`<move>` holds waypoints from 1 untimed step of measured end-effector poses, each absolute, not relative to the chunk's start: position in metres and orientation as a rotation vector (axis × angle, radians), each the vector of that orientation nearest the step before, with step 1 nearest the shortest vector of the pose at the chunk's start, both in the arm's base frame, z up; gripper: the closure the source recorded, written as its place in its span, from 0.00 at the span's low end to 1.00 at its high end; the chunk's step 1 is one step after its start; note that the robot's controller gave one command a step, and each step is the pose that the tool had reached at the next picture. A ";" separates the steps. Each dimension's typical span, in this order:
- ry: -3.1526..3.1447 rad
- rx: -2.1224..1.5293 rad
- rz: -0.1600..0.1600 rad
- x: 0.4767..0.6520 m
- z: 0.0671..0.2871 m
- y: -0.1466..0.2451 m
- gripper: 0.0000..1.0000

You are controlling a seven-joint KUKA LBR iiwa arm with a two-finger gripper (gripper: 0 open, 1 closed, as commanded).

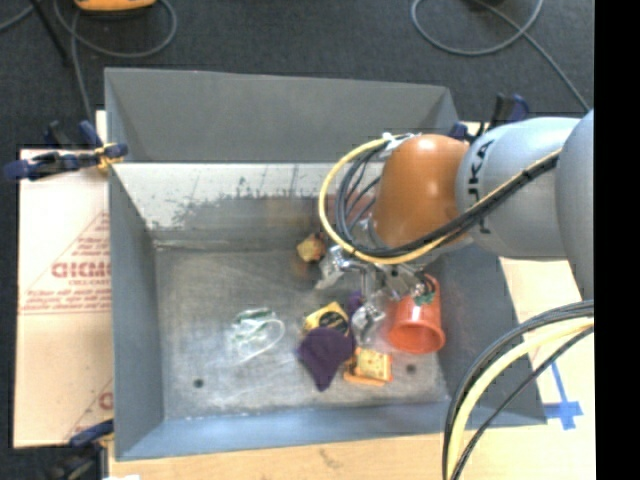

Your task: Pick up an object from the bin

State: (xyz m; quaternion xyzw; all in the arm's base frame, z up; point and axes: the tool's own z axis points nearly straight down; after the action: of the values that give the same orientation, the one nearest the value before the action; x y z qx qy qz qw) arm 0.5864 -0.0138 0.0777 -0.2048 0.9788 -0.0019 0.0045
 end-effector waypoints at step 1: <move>3.069 -0.642 -0.004 0.585 0.085 -0.014 1.00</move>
Offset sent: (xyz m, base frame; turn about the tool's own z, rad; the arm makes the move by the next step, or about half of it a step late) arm 0.0000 0.0000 0.0000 0.0000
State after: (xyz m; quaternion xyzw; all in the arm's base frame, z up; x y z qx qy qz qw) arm 0.5850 -0.0144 0.0848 -0.2049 0.9788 -0.0013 0.0031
